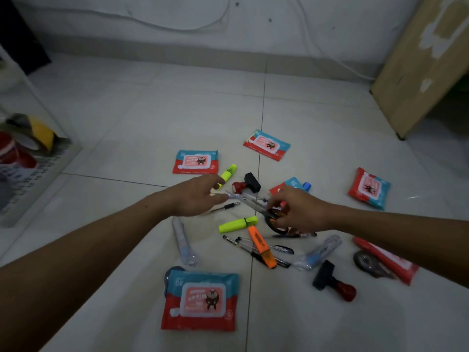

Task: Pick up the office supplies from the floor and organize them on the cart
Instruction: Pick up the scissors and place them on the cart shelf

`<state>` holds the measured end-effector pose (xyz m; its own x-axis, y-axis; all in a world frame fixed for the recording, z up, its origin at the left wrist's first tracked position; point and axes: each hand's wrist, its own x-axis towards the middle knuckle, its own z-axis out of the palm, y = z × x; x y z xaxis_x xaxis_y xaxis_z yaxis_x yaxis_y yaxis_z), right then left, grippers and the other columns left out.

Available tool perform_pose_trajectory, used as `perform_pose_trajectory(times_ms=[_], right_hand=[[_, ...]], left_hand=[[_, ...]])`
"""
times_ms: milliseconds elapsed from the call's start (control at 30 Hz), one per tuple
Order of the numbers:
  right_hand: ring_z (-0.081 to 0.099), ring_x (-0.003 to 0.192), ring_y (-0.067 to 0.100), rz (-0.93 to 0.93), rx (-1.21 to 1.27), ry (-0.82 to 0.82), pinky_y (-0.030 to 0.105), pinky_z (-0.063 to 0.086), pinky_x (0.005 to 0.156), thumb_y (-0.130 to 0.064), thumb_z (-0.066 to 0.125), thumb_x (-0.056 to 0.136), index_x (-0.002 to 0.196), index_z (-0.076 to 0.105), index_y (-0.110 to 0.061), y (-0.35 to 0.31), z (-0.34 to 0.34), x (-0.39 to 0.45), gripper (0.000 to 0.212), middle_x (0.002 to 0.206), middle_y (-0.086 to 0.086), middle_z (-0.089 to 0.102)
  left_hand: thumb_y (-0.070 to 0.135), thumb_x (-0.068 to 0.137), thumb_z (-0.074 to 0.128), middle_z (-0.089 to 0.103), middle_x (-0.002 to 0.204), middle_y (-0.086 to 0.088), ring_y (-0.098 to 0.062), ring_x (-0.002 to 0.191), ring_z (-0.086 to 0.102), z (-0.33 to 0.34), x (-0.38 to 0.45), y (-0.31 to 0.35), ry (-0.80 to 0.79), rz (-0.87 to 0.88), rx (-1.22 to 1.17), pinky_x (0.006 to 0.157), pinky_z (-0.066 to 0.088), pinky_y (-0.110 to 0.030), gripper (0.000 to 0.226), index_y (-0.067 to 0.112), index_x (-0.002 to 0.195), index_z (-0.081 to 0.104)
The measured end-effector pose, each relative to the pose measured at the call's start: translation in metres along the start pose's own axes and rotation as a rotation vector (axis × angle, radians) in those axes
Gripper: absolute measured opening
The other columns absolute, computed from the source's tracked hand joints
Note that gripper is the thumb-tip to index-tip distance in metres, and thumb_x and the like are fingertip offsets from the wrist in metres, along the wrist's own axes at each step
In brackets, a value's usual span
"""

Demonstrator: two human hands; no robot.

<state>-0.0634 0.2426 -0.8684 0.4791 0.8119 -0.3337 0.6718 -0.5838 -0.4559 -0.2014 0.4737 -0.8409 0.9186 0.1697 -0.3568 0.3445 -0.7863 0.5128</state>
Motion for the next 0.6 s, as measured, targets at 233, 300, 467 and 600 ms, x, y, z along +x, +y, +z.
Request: perform_pose_trajectory(times_ms=[233, 300, 467, 600], right_hand=[[0.056, 0.101, 0.012, -0.307, 0.007, 0.292, 0.027, 0.048, 0.093, -0.027, 0.077, 0.082, 0.118, 0.067, -0.022, -0.082, -0.066, 0.033, 0.038, 0.112, 0.0, 0.053], [0.06, 0.1, 0.013, -0.35, 0.044, 0.401, 0.03, 0.053, 0.089, -0.024, 0.08, 0.08, 0.119, 0.065, -0.021, -0.105, -0.088, 0.052, 0.042, 0.115, 0.0, 0.053], [0.074, 0.083, 0.026, -0.272, 0.863, 0.405, 0.037, 0.06, 0.059, -0.005, 0.066, 0.092, 0.125, 0.057, -0.007, -0.177, -0.132, 0.088, 0.034, 0.111, 0.015, 0.063], [0.074, 0.075, 0.019, -0.273, 1.129, 0.289, 0.031, 0.056, 0.055, -0.007, 0.061, 0.096, 0.119, 0.06, -0.006, -0.257, -0.176, 0.116, 0.024, 0.098, 0.014, 0.071]], left_hand=[[0.011, 0.101, 0.051, 0.071, 0.081, -0.007, -0.011, 0.064, 0.071, -0.066, -0.026, 0.017, 0.284, -0.143, -0.775, 0.056, 0.059, -0.025, 0.017, 0.003, 0.094, 0.065], [0.008, 0.099, 0.053, 0.071, 0.083, -0.01, -0.011, 0.065, 0.072, -0.094, -0.036, 0.009, 0.429, -0.149, -0.887, 0.06, 0.061, -0.026, 0.015, 0.002, 0.095, 0.066], [0.011, 0.099, 0.055, 0.073, 0.083, -0.006, -0.015, 0.075, 0.075, -0.161, -0.067, -0.018, 0.686, -0.183, -1.137, 0.062, 0.059, -0.026, 0.012, 0.008, 0.097, 0.067], [0.011, 0.098, 0.058, 0.074, 0.079, -0.004, -0.015, 0.075, 0.074, -0.228, -0.109, -0.032, 0.804, -0.184, -1.19, 0.06, 0.058, -0.024, 0.01, 0.008, 0.094, 0.066]])
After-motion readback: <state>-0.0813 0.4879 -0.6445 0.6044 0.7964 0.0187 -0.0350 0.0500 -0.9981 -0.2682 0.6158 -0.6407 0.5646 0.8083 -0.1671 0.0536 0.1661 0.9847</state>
